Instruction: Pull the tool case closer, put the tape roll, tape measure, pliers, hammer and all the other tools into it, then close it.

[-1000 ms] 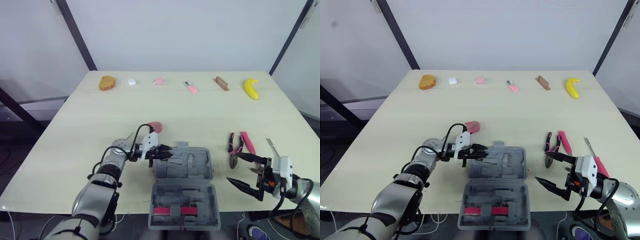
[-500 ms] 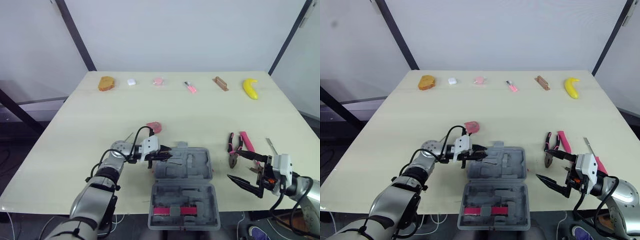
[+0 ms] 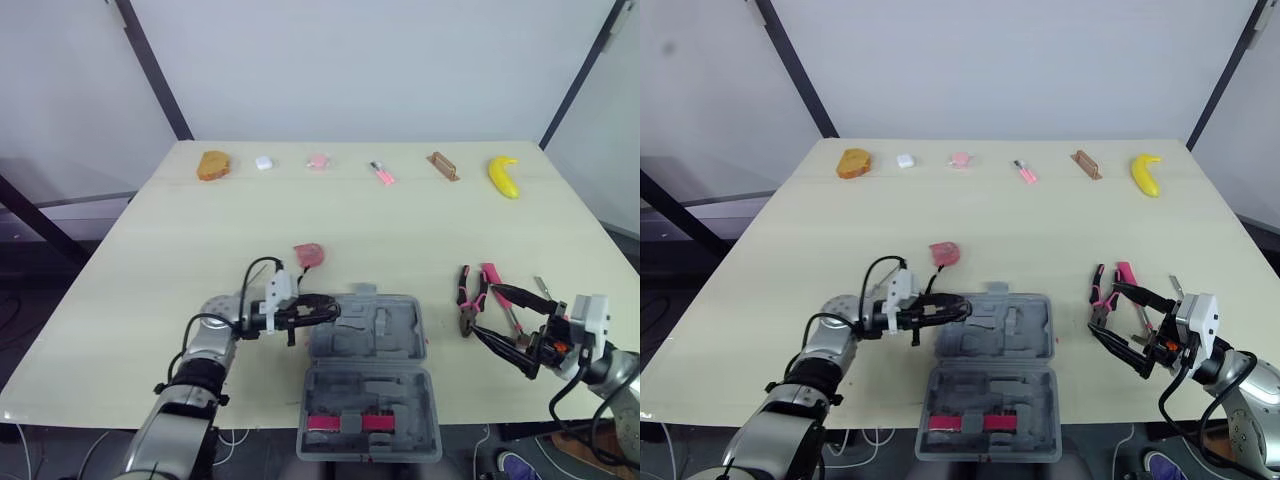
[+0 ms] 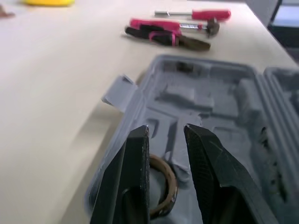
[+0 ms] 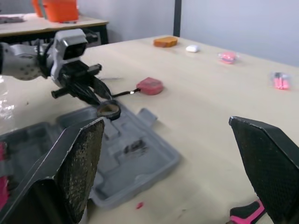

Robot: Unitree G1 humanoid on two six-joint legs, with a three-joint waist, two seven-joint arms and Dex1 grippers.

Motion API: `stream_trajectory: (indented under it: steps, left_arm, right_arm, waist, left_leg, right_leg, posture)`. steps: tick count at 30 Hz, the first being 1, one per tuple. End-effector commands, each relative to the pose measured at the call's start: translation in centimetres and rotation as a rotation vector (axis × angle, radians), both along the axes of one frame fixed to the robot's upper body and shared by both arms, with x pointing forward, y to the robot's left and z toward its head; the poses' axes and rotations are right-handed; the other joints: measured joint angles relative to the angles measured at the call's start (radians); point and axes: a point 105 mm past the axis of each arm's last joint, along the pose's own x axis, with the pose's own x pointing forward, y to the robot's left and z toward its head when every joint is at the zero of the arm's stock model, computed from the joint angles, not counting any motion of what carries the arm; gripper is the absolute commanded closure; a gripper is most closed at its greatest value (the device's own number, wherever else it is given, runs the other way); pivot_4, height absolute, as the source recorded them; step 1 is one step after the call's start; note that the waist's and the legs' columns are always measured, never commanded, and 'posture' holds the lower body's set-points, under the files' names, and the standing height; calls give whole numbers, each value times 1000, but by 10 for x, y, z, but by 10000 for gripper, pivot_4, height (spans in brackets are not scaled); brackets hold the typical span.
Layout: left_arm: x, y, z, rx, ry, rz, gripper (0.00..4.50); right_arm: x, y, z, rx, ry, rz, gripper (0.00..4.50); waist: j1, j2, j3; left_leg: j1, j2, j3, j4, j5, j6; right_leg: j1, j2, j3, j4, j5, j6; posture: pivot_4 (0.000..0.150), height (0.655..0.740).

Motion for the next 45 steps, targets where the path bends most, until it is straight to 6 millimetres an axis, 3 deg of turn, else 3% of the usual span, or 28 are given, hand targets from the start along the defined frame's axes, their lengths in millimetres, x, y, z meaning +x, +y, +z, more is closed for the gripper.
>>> stream_trajectory:
  steps: [1, 6, 11, 18, 22, 26, 28, 31, 34, 39, 45]
  left_arm:
    - [-13, 48, 26, -96, 25, 189, 31980]
    - [-43, 104, 8, -40, 99, 422, 31980]
    - [-73, 144, -6, -5, 144, 611, 31980]
    - [-114, 183, -33, 22, 235, 809, 437]
    - [-123, 189, -39, 36, 255, 834, 437]
    - [-118, 186, -35, 25, 236, 832, 437]
    - [-110, 178, -29, 14, 214, 812, 437]
    - [-91, 153, -8, -100, 198, 749, 437]
    - [-80, 133, 0, -82, 208, 675, 437]
    - [-42, 101, 3, 16, 160, 680, 437]
    - [-13, 69, -3, 57, 171, 704, 437]
  right_arm:
    - [-8, -44, -2, -17, 1, -193, 0]
    - [-30, -85, -25, -59, 87, -403, 0]
    - [-58, -122, -41, -81, 151, -573, 0]
    - [-99, -155, -59, -83, 240, -684, 0]
    - [-112, -163, -70, -68, 293, -706, 0]
    - [-114, -165, -74, -77, 304, -701, 0]
    - [-105, -163, -70, -124, 270, -694, 0]
    - [-86, -130, -55, -116, 219, -506, 0]
    - [-72, -105, -40, -100, 179, -397, 0]
    - [-45, -45, -5, -56, 92, -137, 0]
    - [-33, -4, 21, -24, 39, 26, 0]
  waist:
    - [-2, 0, 0]
    - [3, 2, 0]
    - [7, 1, 0]
    - [4, 2, 0]
    - [4, 1, 0]
    - [5, 1, -1]
    - [4, 1, -1]
    - [4, 2, -1]
    - [4, 3, -2]
    - [5, 4, -1]
    - [8, 3, -1]
  left_leg:
    - [0, 0, 0, -1, 0, 0]
    - [1, 1, 1, -3, 0, 0]
    - [2, 1, 2, -3, 0, 0]
    - [2, 1, 2, -3, 0, 0]
    - [2, 1, 3, -3, 0, 0]
    - [2, 1, 3, -3, 0, 0]
    - [2, 1, 3, -3, 0, 0]
    - [2, 1, 3, -3, 0, 0]
    - [2, 2, 3, -3, 0, 0]
    - [2, 1, 3, -3, 0, 0]
    - [1, 1, 2, -3, 0, 0]
  right_leg:
    - [0, 0, 0, 0, 0, 0]
    - [0, -2, 0, -1, 0, 0]
    - [0, -7, 1, -2, 0, 0]
    - [1, -7, 4, -2, -1, -1]
    - [1, -7, 5, -2, -2, -4]
    - [1, -8, 5, -2, -3, -4]
    - [1, -8, 5, -2, -3, -4]
    - [1, -8, 6, -2, -2, -4]
    - [1, -9, 6, -2, -1, -1]
    - [0, -8, 5, -2, 0, -1]
    - [0, -6, 4, -2, 0, -1]
  posture:
    - [1500, 7400]
    - [1500, 7400]
    - [1500, 7400]
    - [1500, 7400]
    - [1500, 7400]
    - [1500, 7400]
    - [1500, 7400]
    - [1500, 7400]
    - [1500, 7400]
    - [1500, 7400]
    - [1500, 7400]
